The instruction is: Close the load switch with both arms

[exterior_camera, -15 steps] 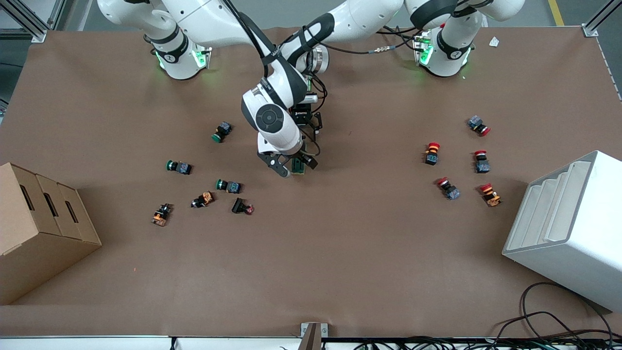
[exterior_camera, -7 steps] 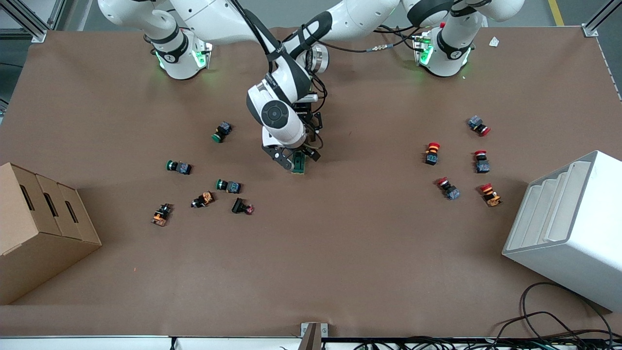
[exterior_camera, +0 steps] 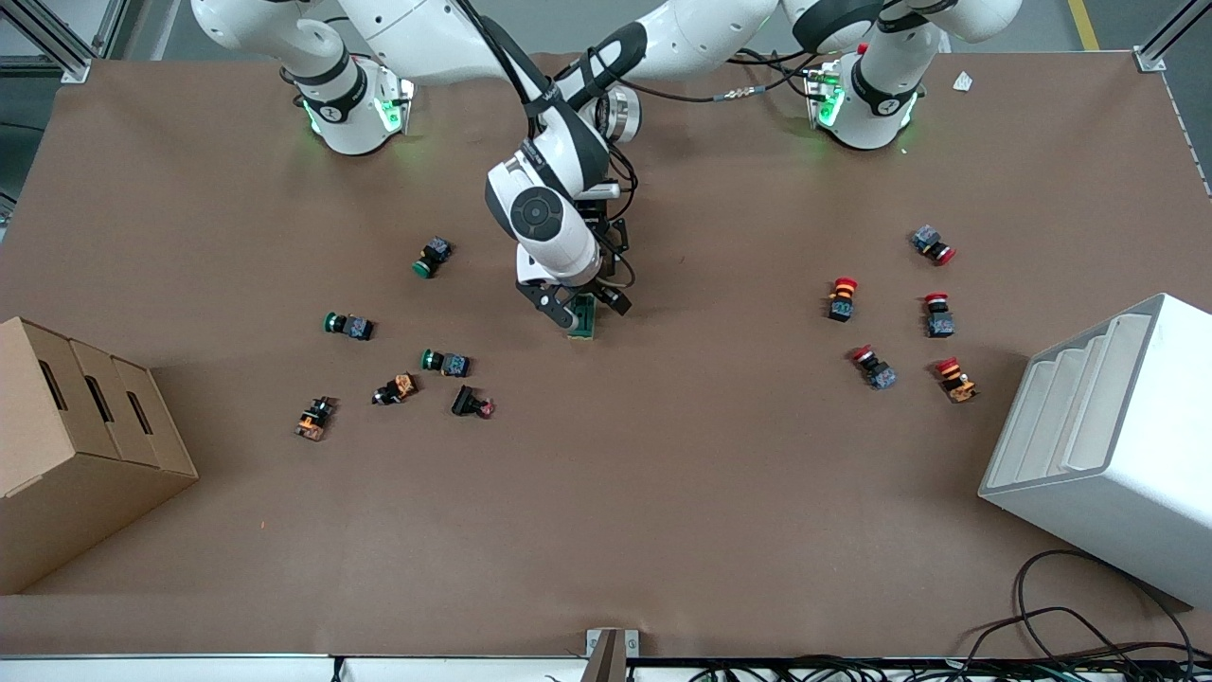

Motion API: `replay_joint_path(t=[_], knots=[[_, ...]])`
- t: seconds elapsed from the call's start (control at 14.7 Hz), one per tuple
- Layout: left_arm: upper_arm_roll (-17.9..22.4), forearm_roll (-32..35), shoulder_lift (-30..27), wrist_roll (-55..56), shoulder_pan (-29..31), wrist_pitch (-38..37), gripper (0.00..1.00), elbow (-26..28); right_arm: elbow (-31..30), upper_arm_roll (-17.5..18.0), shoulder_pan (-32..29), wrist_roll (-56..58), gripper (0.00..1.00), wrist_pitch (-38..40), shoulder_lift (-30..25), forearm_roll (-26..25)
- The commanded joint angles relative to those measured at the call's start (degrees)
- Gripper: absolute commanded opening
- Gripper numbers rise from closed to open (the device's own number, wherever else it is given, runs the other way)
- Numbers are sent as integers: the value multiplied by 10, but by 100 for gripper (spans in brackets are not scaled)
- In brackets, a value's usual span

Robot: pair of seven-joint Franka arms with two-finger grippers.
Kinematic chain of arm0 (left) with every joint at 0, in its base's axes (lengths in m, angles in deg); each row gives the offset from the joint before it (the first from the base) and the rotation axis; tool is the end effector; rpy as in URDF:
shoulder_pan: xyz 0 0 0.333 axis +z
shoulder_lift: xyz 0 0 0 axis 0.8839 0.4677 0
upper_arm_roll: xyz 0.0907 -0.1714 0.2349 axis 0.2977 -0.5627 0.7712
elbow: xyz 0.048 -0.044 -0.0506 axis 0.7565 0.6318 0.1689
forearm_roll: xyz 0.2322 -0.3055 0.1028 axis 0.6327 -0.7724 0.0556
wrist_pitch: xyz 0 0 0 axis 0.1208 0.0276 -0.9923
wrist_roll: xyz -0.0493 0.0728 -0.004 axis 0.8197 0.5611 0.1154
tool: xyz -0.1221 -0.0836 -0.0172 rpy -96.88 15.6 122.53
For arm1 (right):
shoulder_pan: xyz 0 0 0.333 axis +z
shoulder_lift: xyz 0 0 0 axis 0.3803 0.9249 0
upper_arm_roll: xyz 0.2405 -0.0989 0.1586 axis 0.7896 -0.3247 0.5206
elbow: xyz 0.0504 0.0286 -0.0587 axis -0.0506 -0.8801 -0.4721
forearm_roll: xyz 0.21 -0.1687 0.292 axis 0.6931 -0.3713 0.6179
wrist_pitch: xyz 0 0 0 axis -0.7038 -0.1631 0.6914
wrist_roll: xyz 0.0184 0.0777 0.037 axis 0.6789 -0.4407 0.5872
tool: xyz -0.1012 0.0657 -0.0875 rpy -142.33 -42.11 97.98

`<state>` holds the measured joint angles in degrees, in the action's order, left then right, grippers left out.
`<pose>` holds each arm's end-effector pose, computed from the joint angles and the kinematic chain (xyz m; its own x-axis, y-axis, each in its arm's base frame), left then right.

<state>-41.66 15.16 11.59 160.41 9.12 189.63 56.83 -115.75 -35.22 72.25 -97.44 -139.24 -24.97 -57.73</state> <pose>0.2249 -0.5661 0.0425 0.4572 0.0120 0.8893 0.0139 -0.9999 0.0064 0.4218 0.4832 0.1461 0.7157 -0.6608 -0.2260 -0.6893 -0.7203 -0.0771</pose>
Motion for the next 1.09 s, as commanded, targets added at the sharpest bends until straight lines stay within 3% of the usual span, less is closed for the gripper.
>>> replay_joint_path(t=[0.0, 0.61, 1.02], knots=[[2, 7, 31, 11, -4, 9, 99, -5, 10, -9, -8, 5, 100, -8, -3, 12], [3, 9, 32, 12, -4, 7, 99, -5, 44, -9, -33, 9, 100, -9, -2, 12], [3, 9, 32, 11, -4, 6, 99, -5, 70, -9, -34, 10, 100, -11, 30, 11]])
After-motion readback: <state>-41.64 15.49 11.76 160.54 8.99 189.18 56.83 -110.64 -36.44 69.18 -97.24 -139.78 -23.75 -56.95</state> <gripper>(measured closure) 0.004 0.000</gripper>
